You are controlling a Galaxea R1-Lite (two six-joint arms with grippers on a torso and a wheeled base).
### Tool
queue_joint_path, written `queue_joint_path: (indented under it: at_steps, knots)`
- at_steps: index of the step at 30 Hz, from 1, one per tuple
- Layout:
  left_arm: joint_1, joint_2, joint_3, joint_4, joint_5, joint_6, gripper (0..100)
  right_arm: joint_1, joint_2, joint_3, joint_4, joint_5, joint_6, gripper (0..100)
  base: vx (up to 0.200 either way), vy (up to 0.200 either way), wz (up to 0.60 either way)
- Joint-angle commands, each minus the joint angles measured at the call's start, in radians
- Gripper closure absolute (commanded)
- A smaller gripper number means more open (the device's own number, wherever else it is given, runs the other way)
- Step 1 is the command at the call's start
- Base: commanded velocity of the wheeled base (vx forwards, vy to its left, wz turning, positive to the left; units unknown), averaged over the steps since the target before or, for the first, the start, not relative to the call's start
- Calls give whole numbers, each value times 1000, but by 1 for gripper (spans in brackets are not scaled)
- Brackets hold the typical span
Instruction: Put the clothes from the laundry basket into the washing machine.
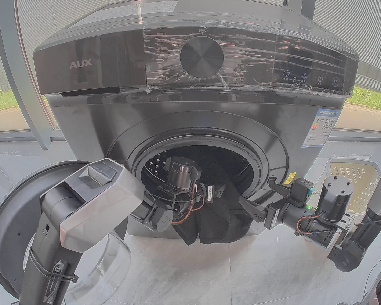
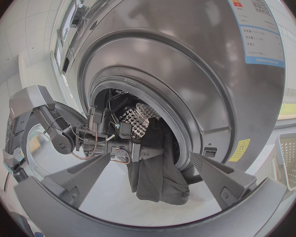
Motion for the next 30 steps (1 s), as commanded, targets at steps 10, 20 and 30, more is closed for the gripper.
queue_joint_path:
  at_steps: [10,20,30]
  knots:
    - [-7,129,-88,2,0,11,100,-1,3,3,-1,3,0,0,0,0,0]
    - [2,207,-200,-9,50,27,100,1,3,-5,-1,3,1,0,0,0,0]
    - [82,215,-474,-44,166,16,100,21,22,-6,-2,3,6,0,0,0,0]
